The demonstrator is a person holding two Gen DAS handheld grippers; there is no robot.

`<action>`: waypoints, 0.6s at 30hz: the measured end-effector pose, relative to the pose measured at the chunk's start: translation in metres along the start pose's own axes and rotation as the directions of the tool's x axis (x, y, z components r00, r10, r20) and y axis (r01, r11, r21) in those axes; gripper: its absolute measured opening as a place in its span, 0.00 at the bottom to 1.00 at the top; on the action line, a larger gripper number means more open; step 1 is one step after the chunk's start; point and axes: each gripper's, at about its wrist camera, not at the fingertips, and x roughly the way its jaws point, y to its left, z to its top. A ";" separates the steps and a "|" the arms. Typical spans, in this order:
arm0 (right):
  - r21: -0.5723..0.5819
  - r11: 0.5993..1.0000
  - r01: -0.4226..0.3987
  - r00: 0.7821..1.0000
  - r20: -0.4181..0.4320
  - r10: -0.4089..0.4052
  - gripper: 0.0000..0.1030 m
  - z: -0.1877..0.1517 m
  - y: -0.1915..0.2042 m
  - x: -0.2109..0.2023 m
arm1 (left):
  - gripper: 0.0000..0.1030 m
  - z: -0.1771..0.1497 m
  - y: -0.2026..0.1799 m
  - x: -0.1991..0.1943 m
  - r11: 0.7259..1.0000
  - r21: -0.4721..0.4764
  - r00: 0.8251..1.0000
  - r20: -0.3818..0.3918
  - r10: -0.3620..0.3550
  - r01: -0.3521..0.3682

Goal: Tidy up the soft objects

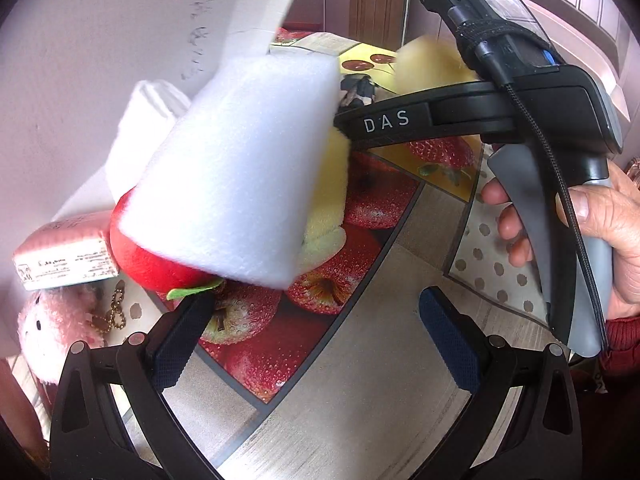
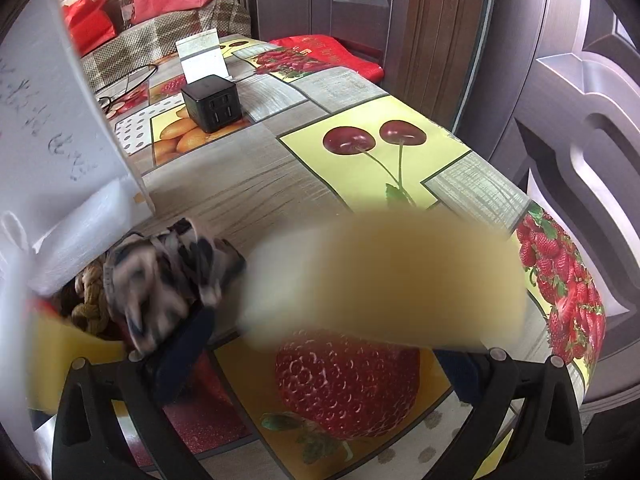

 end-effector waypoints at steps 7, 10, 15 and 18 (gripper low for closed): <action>-0.001 1.000 0.000 1.000 0.000 0.000 1.00 -0.001 0.001 -0.001 | 0.99 0.000 0.000 0.000 1.000 0.000 1.000 0.000 0.000 0.000; -0.001 1.000 0.002 1.000 0.000 -0.002 1.00 -0.001 0.006 0.000 | 0.99 0.000 0.000 0.000 1.000 0.000 1.000 0.000 0.000 0.000; 0.000 1.000 0.000 1.000 -0.001 0.000 1.00 -0.001 0.004 0.000 | 0.99 0.000 0.000 0.000 1.000 0.000 1.000 0.000 0.000 0.000; -0.001 1.000 0.000 1.000 -0.001 0.000 1.00 -0.001 0.005 0.000 | 0.99 0.000 0.000 0.000 1.000 0.000 1.000 0.000 0.000 0.000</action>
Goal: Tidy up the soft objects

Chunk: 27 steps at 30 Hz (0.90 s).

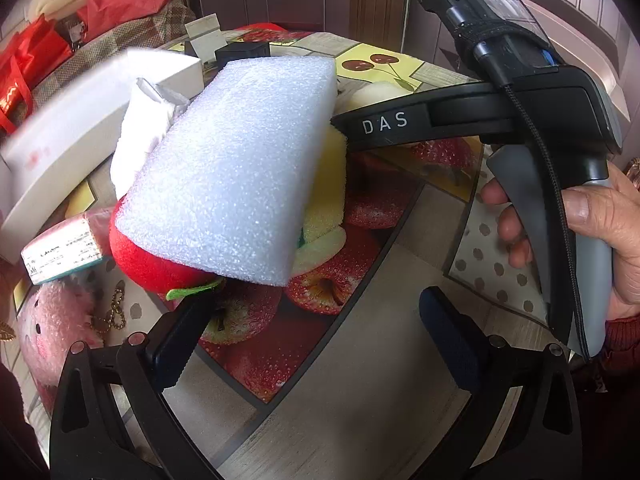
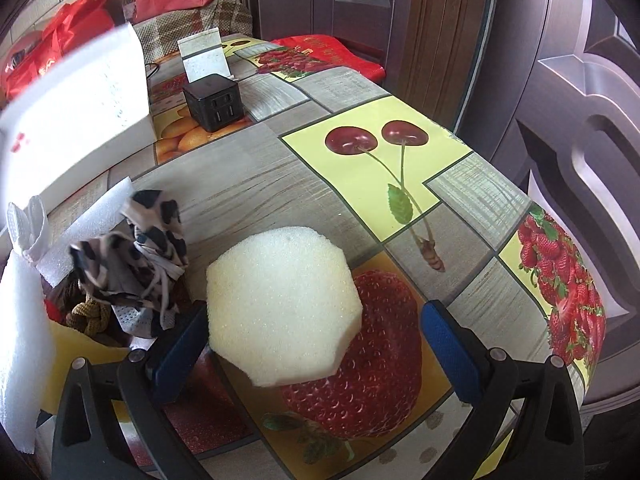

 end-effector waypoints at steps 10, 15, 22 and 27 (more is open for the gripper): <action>0.002 1.000 -0.007 1.000 0.000 0.007 1.00 0.000 0.000 0.001 | 0.99 0.000 0.000 0.000 1.000 0.000 1.000 0.000 0.000 0.000; -0.005 1.000 -0.012 1.000 -0.005 0.012 1.00 0.000 0.001 0.000 | 0.99 0.000 0.000 0.000 1.000 0.000 1.000 0.000 0.000 0.000; -0.002 0.999 -0.032 0.999 0.033 0.032 1.00 -0.002 0.002 -0.002 | 0.99 0.000 0.000 0.000 1.000 0.000 1.000 0.000 0.000 0.000; -0.013 1.000 -0.017 0.998 0.052 0.018 1.00 -0.002 0.002 -0.003 | 0.99 0.000 0.000 0.000 1.000 0.000 1.000 0.000 0.000 0.000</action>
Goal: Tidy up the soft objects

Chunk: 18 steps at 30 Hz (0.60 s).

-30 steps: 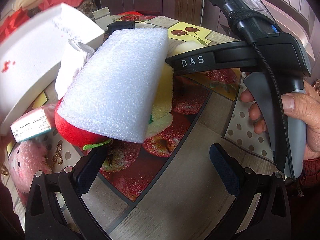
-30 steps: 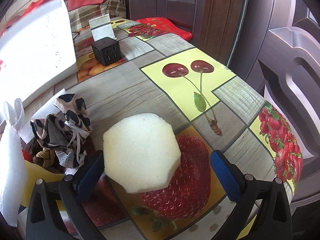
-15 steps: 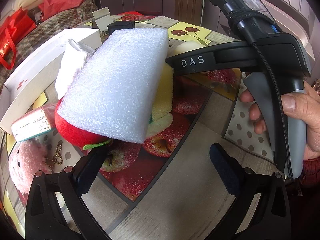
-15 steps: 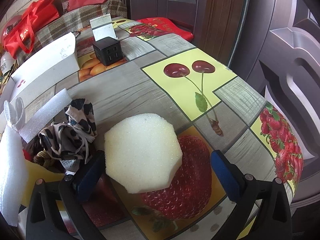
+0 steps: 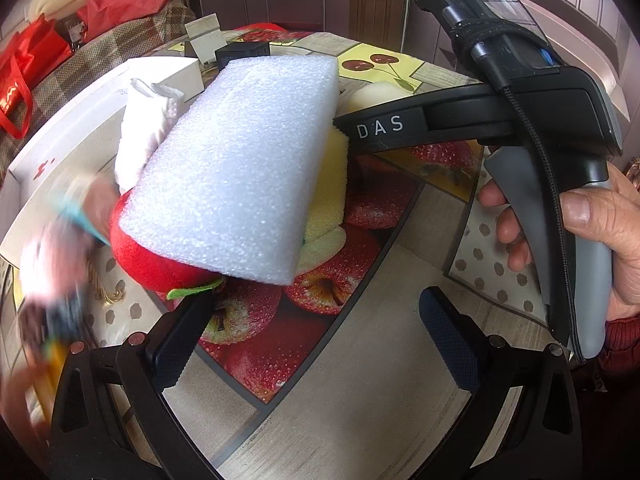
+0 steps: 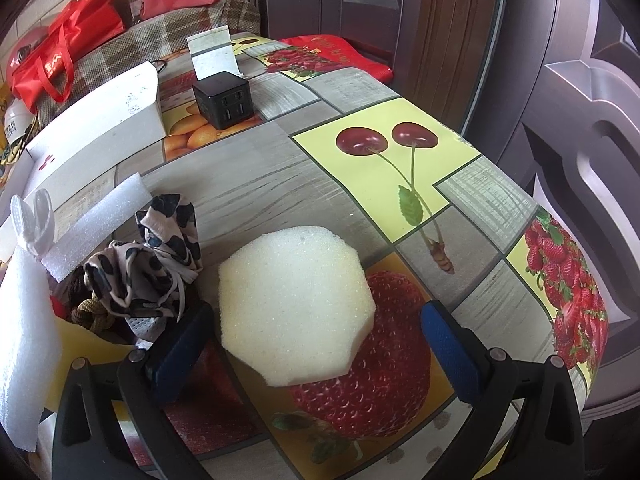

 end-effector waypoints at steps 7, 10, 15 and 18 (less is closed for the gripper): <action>-0.011 1.000 0.013 1.000 -0.005 -0.013 1.00 0.000 0.000 0.000 | 0.99 0.000 0.000 0.000 1.000 0.000 1.000 0.000 0.000 0.000; -0.014 1.000 0.017 1.000 -0.008 -0.018 1.00 0.000 0.001 0.000 | 0.99 0.000 0.000 0.000 1.000 0.000 1.000 0.000 0.000 0.000; -0.018 1.000 0.021 0.999 -0.027 -0.021 1.00 0.000 0.000 0.001 | 0.99 0.000 0.000 0.000 1.000 0.000 1.000 0.000 0.000 0.000; -0.018 1.000 0.020 0.999 -0.025 -0.020 1.00 0.000 0.000 0.001 | 0.99 0.000 0.000 0.000 1.000 0.001 1.000 0.000 0.002 -0.002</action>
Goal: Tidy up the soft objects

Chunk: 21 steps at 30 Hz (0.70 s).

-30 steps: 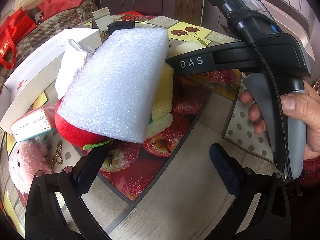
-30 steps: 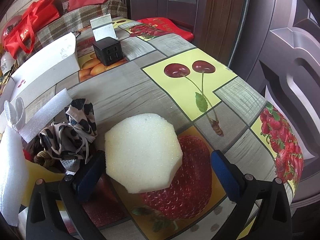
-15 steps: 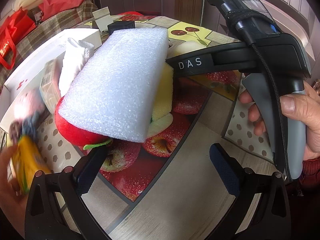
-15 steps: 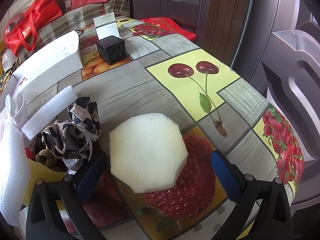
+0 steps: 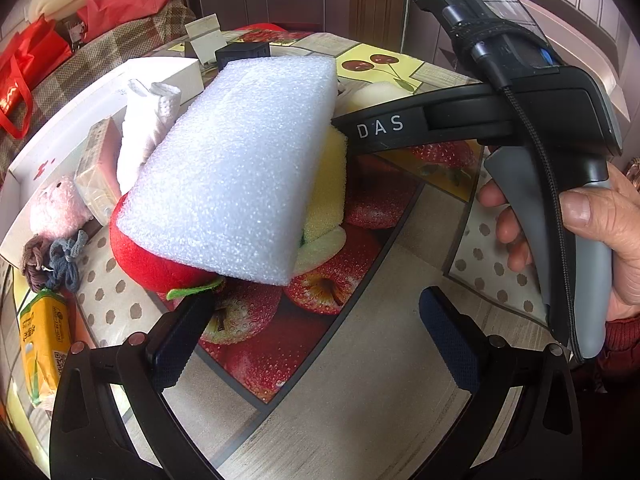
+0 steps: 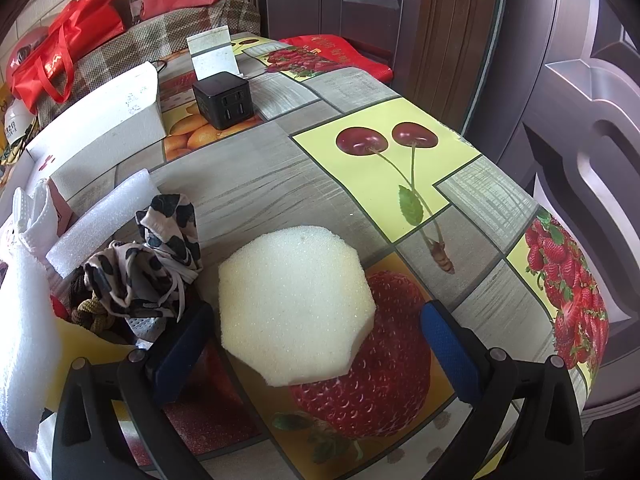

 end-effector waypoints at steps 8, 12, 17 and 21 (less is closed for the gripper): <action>0.006 1.000 -0.007 1.000 0.002 0.007 1.00 0.000 -0.002 0.000 | 0.99 0.002 0.001 0.002 1.000 0.011 1.000 0.000 -0.014 0.014; 0.080 0.992 -0.100 0.994 0.060 0.095 1.00 -0.002 -0.020 -0.010 | 0.99 -0.007 -0.001 -0.015 0.999 0.005 0.998 0.033 -0.048 0.047; 0.115 0.976 -0.184 0.978 0.124 0.170 1.00 -0.011 -0.050 -0.025 | 1.00 -0.034 0.013 -0.082 0.997 -0.048 0.975 0.218 -0.051 0.063; 0.040 0.942 -0.333 0.914 0.261 0.312 1.00 -0.021 -0.063 -0.055 | 1.00 -0.053 0.059 -0.124 0.985 -0.155 0.931 0.341 0.130 -0.080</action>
